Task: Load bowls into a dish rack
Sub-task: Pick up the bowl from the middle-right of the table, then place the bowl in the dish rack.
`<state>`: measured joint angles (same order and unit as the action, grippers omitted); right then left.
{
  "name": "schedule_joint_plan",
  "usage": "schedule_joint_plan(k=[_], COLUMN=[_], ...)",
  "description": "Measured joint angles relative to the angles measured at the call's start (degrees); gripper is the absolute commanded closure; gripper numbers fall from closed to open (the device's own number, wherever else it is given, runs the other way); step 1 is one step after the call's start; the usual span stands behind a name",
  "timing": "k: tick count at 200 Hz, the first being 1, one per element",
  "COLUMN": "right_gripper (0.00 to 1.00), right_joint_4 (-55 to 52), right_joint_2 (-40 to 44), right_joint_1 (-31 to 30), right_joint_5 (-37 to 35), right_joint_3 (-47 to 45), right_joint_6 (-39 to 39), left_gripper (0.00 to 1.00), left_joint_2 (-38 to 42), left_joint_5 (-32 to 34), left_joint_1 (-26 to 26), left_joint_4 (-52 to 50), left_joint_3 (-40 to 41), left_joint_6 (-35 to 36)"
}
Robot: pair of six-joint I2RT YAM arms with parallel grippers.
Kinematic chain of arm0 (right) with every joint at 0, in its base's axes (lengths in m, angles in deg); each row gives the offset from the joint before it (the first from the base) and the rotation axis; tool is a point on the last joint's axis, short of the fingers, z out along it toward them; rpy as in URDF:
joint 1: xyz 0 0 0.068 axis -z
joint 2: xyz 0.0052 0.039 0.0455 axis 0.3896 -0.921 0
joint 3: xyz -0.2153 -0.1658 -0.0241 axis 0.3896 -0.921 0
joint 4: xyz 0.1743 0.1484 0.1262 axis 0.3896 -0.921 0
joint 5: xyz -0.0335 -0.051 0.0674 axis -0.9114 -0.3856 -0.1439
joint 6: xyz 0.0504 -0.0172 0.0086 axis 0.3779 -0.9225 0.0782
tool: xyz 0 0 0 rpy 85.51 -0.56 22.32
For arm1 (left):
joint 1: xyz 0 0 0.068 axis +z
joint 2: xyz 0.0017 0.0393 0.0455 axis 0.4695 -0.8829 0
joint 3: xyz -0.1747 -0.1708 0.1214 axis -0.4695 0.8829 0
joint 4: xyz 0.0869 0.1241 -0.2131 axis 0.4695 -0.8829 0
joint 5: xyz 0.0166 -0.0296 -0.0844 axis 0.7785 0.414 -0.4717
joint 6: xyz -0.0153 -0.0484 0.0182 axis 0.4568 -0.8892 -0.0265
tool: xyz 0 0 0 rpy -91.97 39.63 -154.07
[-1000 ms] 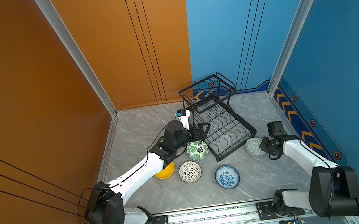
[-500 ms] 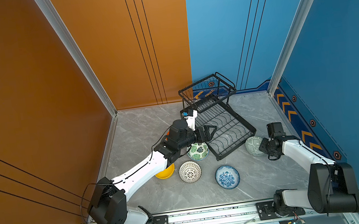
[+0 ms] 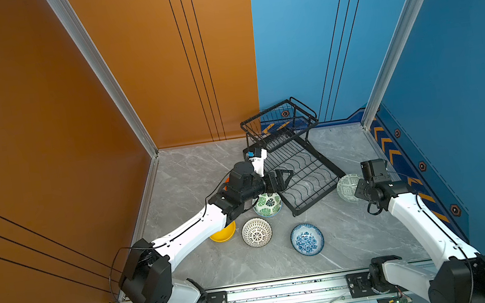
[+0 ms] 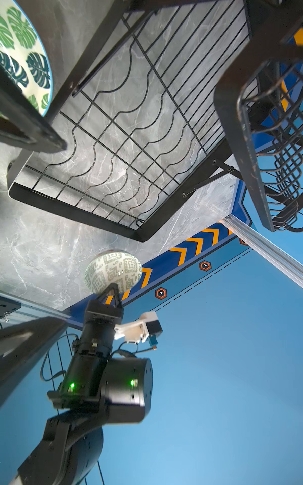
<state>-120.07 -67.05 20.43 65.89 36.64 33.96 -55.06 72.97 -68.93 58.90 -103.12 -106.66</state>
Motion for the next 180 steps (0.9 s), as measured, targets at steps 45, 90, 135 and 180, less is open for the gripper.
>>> schedule_joint_plan(k=[45,90,135,180], right_gripper=[1.00,1.00,1.00,1.00], right_joint_4=[-2.01,8.17,21.86,31.08], right_joint_2=[-2.10,-14.21,-28.24,-37.20], right_joint_1=[-13.11,-21.84,-25.29,-25.31], right_joint_5=[-19.82,-33.57,-37.48,-37.88], right_joint_3=[7.85,12.57,15.28,20.81], right_joint_6=[-9.81,-26.40,-42.97,-52.98], left_gripper=[0.02,0.02,0.02,0.02], left_joint_2=[0.28,1.01,2.08,2.08], left_joint_5=[-0.81,-1.92,-2.62,-2.97], left_joint_1=[3.06,7.02,8.04,9.55], left_joint_4=[-0.15,-0.17,-0.17,-0.37], left_joint_3=[-0.37,-0.37,2.12,2.62], left_joint_6=[-1.57,-4.55,-5.73,-6.05])
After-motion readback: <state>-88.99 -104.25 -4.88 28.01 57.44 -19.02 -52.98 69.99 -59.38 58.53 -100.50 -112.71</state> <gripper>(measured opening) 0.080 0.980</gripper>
